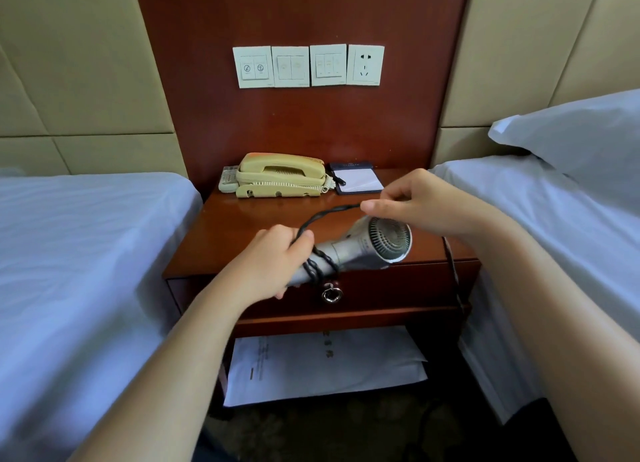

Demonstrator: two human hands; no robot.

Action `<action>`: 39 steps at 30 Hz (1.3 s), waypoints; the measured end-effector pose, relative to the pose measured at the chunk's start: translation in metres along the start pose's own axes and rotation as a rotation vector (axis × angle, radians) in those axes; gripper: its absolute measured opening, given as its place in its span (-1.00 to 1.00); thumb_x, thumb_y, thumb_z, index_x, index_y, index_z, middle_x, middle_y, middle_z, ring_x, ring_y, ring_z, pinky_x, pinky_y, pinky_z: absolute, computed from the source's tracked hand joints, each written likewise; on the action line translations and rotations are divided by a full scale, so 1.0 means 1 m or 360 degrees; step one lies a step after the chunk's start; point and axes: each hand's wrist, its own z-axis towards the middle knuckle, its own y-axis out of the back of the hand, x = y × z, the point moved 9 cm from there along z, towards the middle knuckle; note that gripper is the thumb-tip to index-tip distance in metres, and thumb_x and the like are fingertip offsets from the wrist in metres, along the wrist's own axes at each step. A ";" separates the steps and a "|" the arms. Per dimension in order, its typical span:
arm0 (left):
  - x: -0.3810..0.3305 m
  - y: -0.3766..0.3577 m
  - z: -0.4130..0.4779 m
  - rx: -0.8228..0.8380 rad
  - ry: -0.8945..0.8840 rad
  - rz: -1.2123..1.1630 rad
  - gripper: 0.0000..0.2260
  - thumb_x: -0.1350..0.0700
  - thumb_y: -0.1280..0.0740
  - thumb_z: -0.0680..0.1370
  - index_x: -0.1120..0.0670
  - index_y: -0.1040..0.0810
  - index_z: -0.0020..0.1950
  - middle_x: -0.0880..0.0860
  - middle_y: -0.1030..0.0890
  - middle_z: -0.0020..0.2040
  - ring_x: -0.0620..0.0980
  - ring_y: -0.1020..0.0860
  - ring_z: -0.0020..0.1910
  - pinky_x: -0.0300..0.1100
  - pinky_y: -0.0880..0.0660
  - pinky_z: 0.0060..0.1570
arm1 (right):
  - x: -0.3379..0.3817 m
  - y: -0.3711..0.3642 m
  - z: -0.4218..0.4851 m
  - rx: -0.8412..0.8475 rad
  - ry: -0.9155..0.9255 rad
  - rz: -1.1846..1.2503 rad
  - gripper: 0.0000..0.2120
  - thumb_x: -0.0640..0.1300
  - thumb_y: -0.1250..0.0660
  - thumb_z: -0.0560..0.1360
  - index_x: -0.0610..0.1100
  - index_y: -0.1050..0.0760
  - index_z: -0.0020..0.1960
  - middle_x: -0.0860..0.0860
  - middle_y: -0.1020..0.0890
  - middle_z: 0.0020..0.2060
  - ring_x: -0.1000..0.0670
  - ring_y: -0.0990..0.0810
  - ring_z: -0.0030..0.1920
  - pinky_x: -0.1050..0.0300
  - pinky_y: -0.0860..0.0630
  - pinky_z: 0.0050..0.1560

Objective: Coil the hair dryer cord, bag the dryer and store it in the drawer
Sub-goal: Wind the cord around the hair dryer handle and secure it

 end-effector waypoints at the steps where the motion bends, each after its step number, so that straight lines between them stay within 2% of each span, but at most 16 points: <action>1: 0.005 0.002 0.001 0.0025 0.0019 -0.0045 -0.64 0.01 -0.04 0.60 0.18 -0.56 0.00 0.12 -0.54 -0.47 -0.01 -0.44 -0.62 -0.23 -0.36 -0.62 | -0.006 0.002 0.000 -0.0011 -0.0017 0.0047 -0.55 0.03 -0.38 0.45 -0.19 -0.33 -0.47 0.05 -0.24 -0.55 0.12 -0.17 -0.50 0.32 -0.10 -0.51; 4: 0.013 0.002 0.000 0.0139 0.0022 -0.0295 -0.70 0.12 -0.04 0.60 0.10 -0.56 0.07 0.14 -0.59 -0.42 0.01 -0.41 -0.61 -0.29 -0.26 -0.65 | -0.030 0.001 0.001 -0.0001 -0.0126 0.0460 -0.61 -0.02 -0.40 0.43 -0.13 -0.30 -0.44 0.11 -0.24 -0.58 0.14 -0.15 -0.56 0.35 -0.10 -0.57; 6: 0.014 0.000 -0.003 0.0229 0.0036 -0.0451 -0.70 0.12 -0.06 0.61 0.16 -0.57 0.05 0.15 -0.57 -0.44 0.00 -0.39 -0.63 -0.31 -0.24 -0.65 | -0.043 -0.002 0.001 0.0032 -0.0176 0.0787 -0.60 0.02 -0.39 0.41 -0.07 -0.25 -0.44 0.08 -0.21 -0.56 0.14 -0.11 -0.56 0.34 -0.07 -0.58; 9: 0.010 -0.007 -0.008 0.0361 0.0037 -0.0599 -0.67 0.10 -0.08 0.61 0.28 -0.57 0.02 0.17 -0.56 -0.46 -0.01 -0.38 -0.66 -0.32 -0.23 -0.66 | -0.060 -0.005 0.004 -0.0035 -0.0203 0.0963 -0.58 0.09 -0.34 0.43 -0.02 -0.25 -0.47 0.05 -0.20 -0.54 0.11 -0.10 -0.52 0.28 -0.04 -0.53; 12: 0.003 -0.012 -0.010 0.0423 -0.0006 -0.0789 -0.63 0.13 -0.02 0.64 0.23 -0.58 -0.10 0.17 -0.56 -0.48 0.01 -0.37 -0.65 -0.28 -0.24 -0.65 | -0.077 -0.008 0.006 -0.0268 -0.0258 0.1013 -0.65 0.04 -0.36 0.47 -0.17 -0.44 -0.37 -0.10 -0.34 -0.42 0.00 -0.21 -0.38 0.16 -0.10 -0.35; 15: 0.000 -0.009 -0.008 0.0351 -0.0001 -0.1163 -0.60 0.11 0.00 0.64 0.18 -0.57 -0.17 0.23 -0.54 -0.48 0.03 -0.35 -0.66 -0.28 -0.21 -0.62 | -0.088 -0.017 0.002 -0.0361 -0.0353 0.0880 -0.74 -0.22 -0.33 0.48 -0.40 -0.49 -0.29 -0.07 -0.44 -0.49 0.04 -0.32 -0.40 0.21 -0.18 -0.36; 17: 0.004 -0.004 -0.002 0.0291 0.0033 -0.1414 -0.54 0.09 0.03 0.63 0.23 -0.54 -0.26 0.25 -0.51 -0.48 0.01 -0.32 -0.68 -0.30 -0.18 -0.61 | -0.088 -0.031 0.000 -0.0249 -0.0394 0.0782 -0.76 -0.29 -0.29 0.49 -0.30 -0.48 -0.35 0.05 -0.41 -0.61 0.14 -0.30 -0.57 0.30 -0.17 -0.51; 18: 0.008 -0.001 0.002 0.0263 0.0060 -0.1496 -0.52 0.07 0.04 0.63 0.26 -0.51 -0.28 0.24 -0.51 -0.47 0.01 -0.31 -0.69 -0.32 -0.18 -0.61 | -0.087 -0.041 -0.001 -0.0161 -0.0404 0.0753 -0.70 -0.28 -0.24 0.53 -0.22 -0.47 -0.38 0.07 -0.35 -0.65 0.16 -0.23 -0.62 0.33 -0.14 -0.56; 20: 0.019 0.007 0.010 0.0152 0.0132 -0.1586 -0.52 0.03 0.05 0.63 0.29 -0.47 -0.26 0.22 -0.50 -0.46 0.00 -0.32 -0.69 -0.35 -0.21 -0.64 | -0.082 -0.061 -0.002 0.0039 -0.0397 0.0696 -0.64 -0.14 -0.18 0.60 -0.17 -0.45 -0.36 0.07 -0.26 -0.62 0.15 -0.15 -0.62 0.33 -0.10 -0.59; 22: 0.036 0.017 0.015 -0.0068 0.0239 -0.1631 -0.55 0.02 0.03 0.64 0.29 -0.44 -0.22 0.20 -0.50 -0.47 0.00 -0.32 -0.69 -0.35 -0.22 -0.64 | -0.074 -0.075 -0.005 0.0222 -0.0365 0.0630 -0.61 -0.04 -0.16 0.60 -0.16 -0.46 -0.35 0.07 -0.24 -0.60 0.12 -0.14 -0.59 0.31 -0.11 -0.57; 25: 0.058 0.029 0.013 -0.0380 0.0415 -0.1592 -0.61 0.04 -0.02 0.64 0.27 -0.44 -0.20 0.20 -0.51 -0.49 0.00 -0.32 -0.70 -0.35 -0.21 -0.64 | -0.049 -0.085 -0.010 0.0461 -0.0281 0.0421 -0.60 0.01 -0.16 0.59 -0.13 -0.45 -0.35 0.11 -0.26 -0.61 0.11 -0.17 -0.57 0.29 -0.16 -0.53; 29: 0.072 0.033 0.007 -0.0564 0.0574 -0.1435 -0.66 0.04 -0.05 0.64 0.18 -0.49 -0.17 0.19 -0.55 -0.49 0.00 -0.34 -0.70 -0.32 -0.23 -0.65 | 0.003 -0.080 -0.013 0.0463 0.0079 -0.0049 -0.57 0.02 -0.18 0.57 -0.17 -0.40 -0.39 0.05 -0.35 -0.55 0.10 -0.26 -0.50 0.25 -0.24 -0.42; 32: 0.072 0.034 0.007 -0.0599 0.0574 -0.1181 -0.71 0.02 -0.04 0.63 0.10 -0.52 -0.03 0.13 -0.58 -0.52 0.00 -0.38 -0.68 -0.30 -0.26 -0.63 | 0.035 -0.073 -0.016 0.0385 0.0276 -0.0247 -0.59 0.00 -0.21 0.56 -0.22 -0.43 -0.37 -0.04 -0.43 -0.49 0.07 -0.31 -0.47 0.24 -0.27 -0.40; 35: 0.058 0.037 0.007 -0.0573 0.0405 -0.0738 -0.72 0.00 -0.01 0.63 0.02 -0.49 0.10 0.15 -0.61 -0.40 0.01 -0.44 -0.62 -0.28 -0.28 -0.64 | 0.058 -0.064 -0.017 0.0257 0.0440 -0.0348 -0.62 -0.05 -0.25 0.55 -0.19 -0.38 -0.40 -0.03 -0.41 -0.50 0.03 -0.33 -0.45 0.11 -0.29 -0.36; 37: 0.042 0.031 0.006 -0.0480 0.0280 -0.0498 -0.70 0.01 0.00 0.62 0.04 -0.50 0.08 0.16 -0.62 -0.37 0.02 -0.46 -0.59 -0.29 -0.28 -0.66 | 0.067 -0.058 -0.016 0.0163 0.0509 -0.0382 -0.63 -0.07 -0.27 0.54 -0.15 -0.36 -0.41 0.01 -0.38 -0.51 0.00 -0.34 -0.45 0.11 -0.28 -0.38; 39: 0.026 0.021 0.003 -0.0371 0.0171 -0.0348 -0.66 0.01 0.01 0.62 0.07 -0.53 -0.01 0.17 -0.63 -0.36 0.02 -0.47 -0.59 -0.31 -0.27 -0.67 | 0.071 -0.051 -0.016 0.0074 0.0549 -0.0403 -0.66 -0.06 -0.26 0.54 -0.19 -0.44 -0.36 0.01 -0.41 -0.51 0.02 -0.37 -0.45 0.16 -0.29 -0.39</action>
